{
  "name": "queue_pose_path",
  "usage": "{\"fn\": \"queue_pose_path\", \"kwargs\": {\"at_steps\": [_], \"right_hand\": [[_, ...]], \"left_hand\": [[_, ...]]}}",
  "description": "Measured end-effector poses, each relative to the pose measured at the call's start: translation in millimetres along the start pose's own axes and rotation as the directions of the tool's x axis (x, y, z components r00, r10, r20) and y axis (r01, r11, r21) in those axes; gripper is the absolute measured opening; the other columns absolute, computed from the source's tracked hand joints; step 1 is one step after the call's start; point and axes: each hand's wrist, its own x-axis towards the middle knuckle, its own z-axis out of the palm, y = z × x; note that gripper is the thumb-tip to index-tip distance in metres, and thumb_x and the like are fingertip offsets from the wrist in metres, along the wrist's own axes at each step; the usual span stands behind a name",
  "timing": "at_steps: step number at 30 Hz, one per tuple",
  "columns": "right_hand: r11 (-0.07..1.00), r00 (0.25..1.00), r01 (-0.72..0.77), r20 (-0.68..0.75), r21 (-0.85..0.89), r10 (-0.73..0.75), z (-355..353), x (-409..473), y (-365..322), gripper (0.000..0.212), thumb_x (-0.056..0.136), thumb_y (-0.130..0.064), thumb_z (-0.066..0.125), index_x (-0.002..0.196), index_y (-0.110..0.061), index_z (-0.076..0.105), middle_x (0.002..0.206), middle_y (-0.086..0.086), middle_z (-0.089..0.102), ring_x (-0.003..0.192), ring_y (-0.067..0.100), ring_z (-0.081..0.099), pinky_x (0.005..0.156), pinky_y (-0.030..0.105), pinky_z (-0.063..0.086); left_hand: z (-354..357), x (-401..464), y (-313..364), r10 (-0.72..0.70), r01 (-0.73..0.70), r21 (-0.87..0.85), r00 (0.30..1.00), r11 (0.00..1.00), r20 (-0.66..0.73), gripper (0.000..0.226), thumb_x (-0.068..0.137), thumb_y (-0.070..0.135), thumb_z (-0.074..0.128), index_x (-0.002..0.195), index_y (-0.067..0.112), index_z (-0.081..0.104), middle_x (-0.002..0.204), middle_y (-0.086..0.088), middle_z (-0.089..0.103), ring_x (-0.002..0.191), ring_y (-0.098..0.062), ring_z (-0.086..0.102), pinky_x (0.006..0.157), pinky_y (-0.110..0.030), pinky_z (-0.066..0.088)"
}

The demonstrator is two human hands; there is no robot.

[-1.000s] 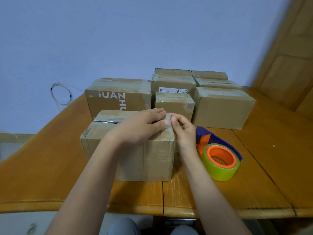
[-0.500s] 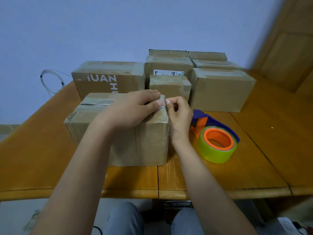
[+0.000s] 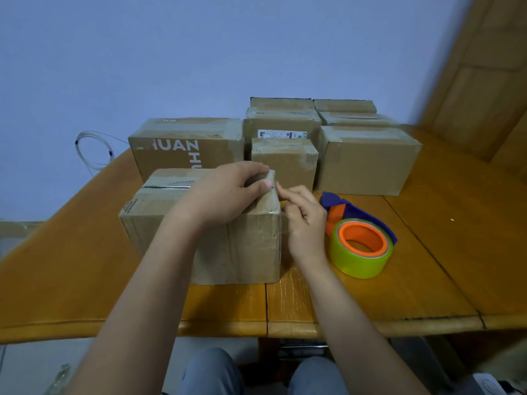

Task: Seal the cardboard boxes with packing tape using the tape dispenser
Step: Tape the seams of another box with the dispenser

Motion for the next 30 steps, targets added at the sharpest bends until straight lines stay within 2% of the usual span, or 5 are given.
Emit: {"fn": "queue_pose_path", "kwargs": {"at_steps": [5, 16, 21, 25, 30], "right_hand": [[0.981, 0.99, -0.139, 0.042, 0.136, 0.135, 1.2, -0.5, -5.7, 0.034, 0.086, 0.002, 0.044, 0.11, -0.011, 0.065, 0.102, -0.001, 0.061, 0.095, 0.004, 0.059, 0.082, 0.016, 0.047], [0.915, 0.984, -0.172, 0.023, 0.365, 0.176, -21.5, -33.0, -26.3, 0.033, 0.089, -0.03, 0.046, 0.117, -0.018, 0.06, 0.108, -0.003, 0.068, 0.108, 0.017, 0.059, 0.089, 0.028, 0.047], [0.987, 0.999, 0.014, 0.048, 0.162, -0.022, -16.8, -42.5, -50.2, 0.026, 0.087, -0.036, 0.05, 0.104, -0.02, 0.063, 0.103, 0.001, 0.062, 0.098, 0.017, 0.06, 0.08, 0.03, 0.049], [0.994, 0.999, -0.051, 0.005, 0.099, 0.05, -12.0, -47.5, -49.9, 0.011, 0.082, -0.037, 0.061, 0.094, -0.037, 0.059, 0.092, -0.006, 0.058, 0.089, 0.018, 0.058, 0.076, 0.035, 0.05], [0.999, 0.999, -0.003, -0.045, 0.037, 0.005, -9.4, -44.5, -51.9, 0.006, 0.085, -0.032, 0.059, 0.08, -0.031, 0.056, 0.08, -0.005, 0.057, 0.08, 0.014, 0.055, 0.072, 0.027, 0.045]], "left_hand": [[0.3, 0.6, 0.3, 0.003, -0.003, 0.022, 1.0, 1.0, 0.001, 0.043, 0.1, 0.038, 0.043, 0.14, 0.025, 0.047, 0.141, 0.007, 0.05, 0.126, -0.011, 0.045, 0.089, -0.021, 0.031], [-1.1, 1.4, 0.4, -0.004, 0.004, 0.013, 1.0, 1.0, 0.025, 0.046, 0.1, 0.039, 0.043, 0.144, 0.024, 0.043, 0.146, 0.007, 0.045, 0.13, -0.011, 0.042, 0.089, -0.018, 0.028], [-0.4, 2.3, -2.6, -0.007, 0.007, -0.008, 1.0, 1.0, 0.002, 0.046, 0.099, 0.039, 0.045, 0.142, 0.023, 0.046, 0.145, 0.005, 0.047, 0.131, -0.014, 0.042, 0.093, -0.02, 0.029], [0.6, 1.4, -1.3, -0.008, 0.008, 0.001, 1.0, 1.0, 0.004, 0.046, 0.099, 0.039, 0.045, 0.142, 0.023, 0.046, 0.145, 0.005, 0.046, 0.131, -0.014, 0.042, 0.092, -0.02, 0.029], [0.3, 0.5, -0.7, -0.013, 0.013, -0.006, 1.0, 1.0, 0.006, 0.046, 0.1, 0.039, 0.044, 0.143, 0.024, 0.045, 0.146, 0.007, 0.045, 0.132, -0.013, 0.041, 0.092, -0.02, 0.028]]}}
